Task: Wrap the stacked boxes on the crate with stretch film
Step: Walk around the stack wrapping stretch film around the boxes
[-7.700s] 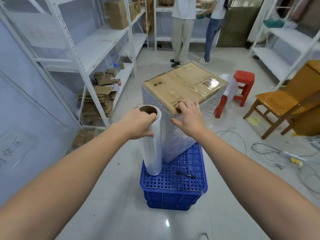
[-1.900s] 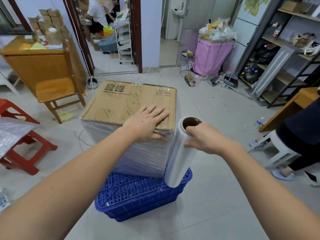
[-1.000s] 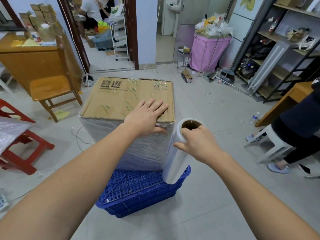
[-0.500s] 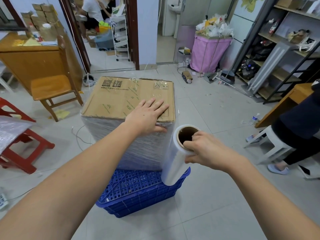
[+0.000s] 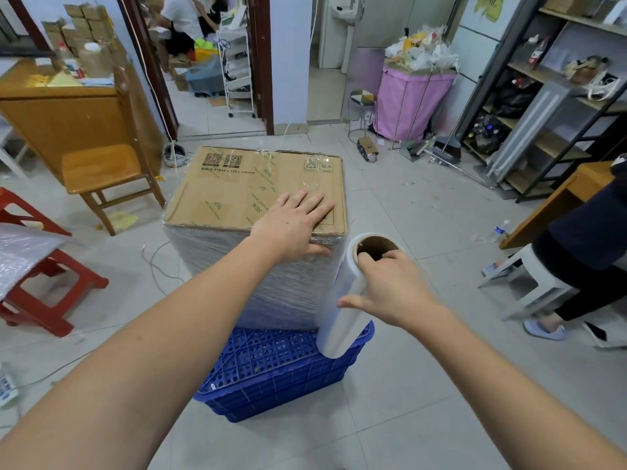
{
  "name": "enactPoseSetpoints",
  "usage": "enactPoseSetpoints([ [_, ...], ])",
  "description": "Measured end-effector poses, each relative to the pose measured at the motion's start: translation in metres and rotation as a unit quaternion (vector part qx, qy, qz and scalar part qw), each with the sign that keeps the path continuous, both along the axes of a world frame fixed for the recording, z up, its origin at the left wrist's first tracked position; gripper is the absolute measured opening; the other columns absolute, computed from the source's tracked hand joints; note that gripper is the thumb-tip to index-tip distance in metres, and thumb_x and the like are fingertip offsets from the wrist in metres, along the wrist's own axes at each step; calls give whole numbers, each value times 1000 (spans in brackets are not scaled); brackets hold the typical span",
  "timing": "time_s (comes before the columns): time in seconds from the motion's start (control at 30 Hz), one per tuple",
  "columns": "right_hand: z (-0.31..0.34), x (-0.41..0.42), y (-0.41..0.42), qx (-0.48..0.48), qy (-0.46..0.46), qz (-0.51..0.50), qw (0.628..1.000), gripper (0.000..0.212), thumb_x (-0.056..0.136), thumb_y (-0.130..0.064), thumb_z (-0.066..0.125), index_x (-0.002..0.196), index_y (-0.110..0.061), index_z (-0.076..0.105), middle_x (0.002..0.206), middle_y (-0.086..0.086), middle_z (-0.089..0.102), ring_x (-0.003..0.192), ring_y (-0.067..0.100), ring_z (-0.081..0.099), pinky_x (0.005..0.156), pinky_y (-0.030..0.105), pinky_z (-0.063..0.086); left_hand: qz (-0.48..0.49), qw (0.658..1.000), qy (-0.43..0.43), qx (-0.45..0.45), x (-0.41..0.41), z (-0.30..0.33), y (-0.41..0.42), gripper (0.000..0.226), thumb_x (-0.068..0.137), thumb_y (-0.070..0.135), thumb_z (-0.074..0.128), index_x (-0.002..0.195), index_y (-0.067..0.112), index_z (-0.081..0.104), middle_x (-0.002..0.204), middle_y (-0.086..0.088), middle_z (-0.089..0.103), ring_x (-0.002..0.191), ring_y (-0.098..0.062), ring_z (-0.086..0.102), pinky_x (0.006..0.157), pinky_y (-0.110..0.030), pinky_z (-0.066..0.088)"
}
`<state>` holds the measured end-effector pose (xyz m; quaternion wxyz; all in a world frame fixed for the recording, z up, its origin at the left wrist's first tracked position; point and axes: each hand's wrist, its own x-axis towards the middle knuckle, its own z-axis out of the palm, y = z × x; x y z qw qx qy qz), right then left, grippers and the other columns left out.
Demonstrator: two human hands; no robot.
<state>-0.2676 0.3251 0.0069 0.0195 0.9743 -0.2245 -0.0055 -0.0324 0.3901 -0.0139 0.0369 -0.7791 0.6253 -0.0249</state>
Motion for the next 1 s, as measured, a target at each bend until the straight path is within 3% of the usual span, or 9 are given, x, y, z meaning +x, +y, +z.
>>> enactPoseSetpoints([
  [0.1, -8, 12, 6, -32, -55, -49, 997, 60, 77, -80, 52, 80, -21, 40, 65, -5, 50, 80, 21, 48, 70, 27, 26, -2, 1000, 0, -5, 1, -1, 0, 102, 90, 83, 39, 165, 31, -5, 174, 1, -4, 160, -27, -2, 129, -50, 5],
  [0.27, -10, -1, -1, 5, -76, -20, 997, 61, 81, -65, 62, 63, -22, 23, 57, -8, 36, 80, 22, 41, 68, 28, 25, 14, 1000, 3, -5, 3, 0, -5, 101, 91, 83, 39, 165, 30, -5, 174, 0, -2, 160, -29, 0, 129, -51, 7],
  [0.37, -9, -8, 1, 23, -61, 3, 998, 61, 80, -63, 65, 63, -21, 24, 60, -8, 39, 88, 22, 43, 69, 26, 26, 20, 1000, 4, -2, 2, 2, -14, 103, 89, 84, 39, 165, 29, -3, 174, 0, 1, 160, -31, 4, 128, -52, 10],
  [0.5, 6, -8, 7, 42, -27, 73, 996, 44, 83, -61, 63, 77, -21, 46, 85, -5, 64, 114, 22, 45, 79, 10, 16, 16, 1000, 3, 2, 2, 3, -24, 105, 88, 85, 40, 165, 28, -1, 174, -1, 3, 159, -32, 6, 128, -53, 11],
  [0.57, 9, -6, 9, 62, -11, 94, 994, 45, 84, -59, 64, 72, -22, 42, 78, -8, 62, 120, 22, 44, 89, 5, 14, 15, 1000, 4, 1, 3, 2, -25, 104, 88, 84, 40, 165, 28, -1, 174, -1, 3, 159, -32, 6, 128, -54, 11],
  [0.6, 7, -5, 9, 74, -9, 102, 992, 50, 82, -59, 66, 67, -23, 36, 67, -13, 54, 121, 22, 43, 98, 11, 21, 14, 1000, 3, -1, 4, 1, -25, 104, 88, 84, 40, 165, 28, -1, 174, -1, 3, 159, -32, 6, 128, -54, 11],
  [0.7, -4, -4, 9, 97, -29, 120, 988, 60, 76, -61, 70, 58, -25, 25, 53, -17, 33, 117, 24, 45, 102, 30, 38, 14, 1000, 3, -4, 4, -1, -24, 104, 88, 84, 41, 165, 29, -1, 174, 0, 4, 159, -32, 6, 128, -54, 11],
  [0.9, -18, -2, 15, 93, -52, 147, 983, 59, 76, -63, 67, 58, -29, 22, 51, -18, 25, 97, 30, 54, 102, 36, 41, 16, 1000, 7, -13, 5, -3, -21, 105, 86, 86, 43, 165, 30, 0, 174, 1, 6, 159, -32, 7, 127, -54, 12],
  [1.0, -19, 1, 21, 72, -53, 156, 984, 59, 77, -62, 67, 59, -30, 20, 54, -17, 24, 78, 24, 40, 100, 37, 41, 19, 1000, 13, -21, 6, -3, -18, 107, 84, 86, 47, 164, 31, 3, 174, 1, 8, 159, -32, 9, 127, -54, 12],
])
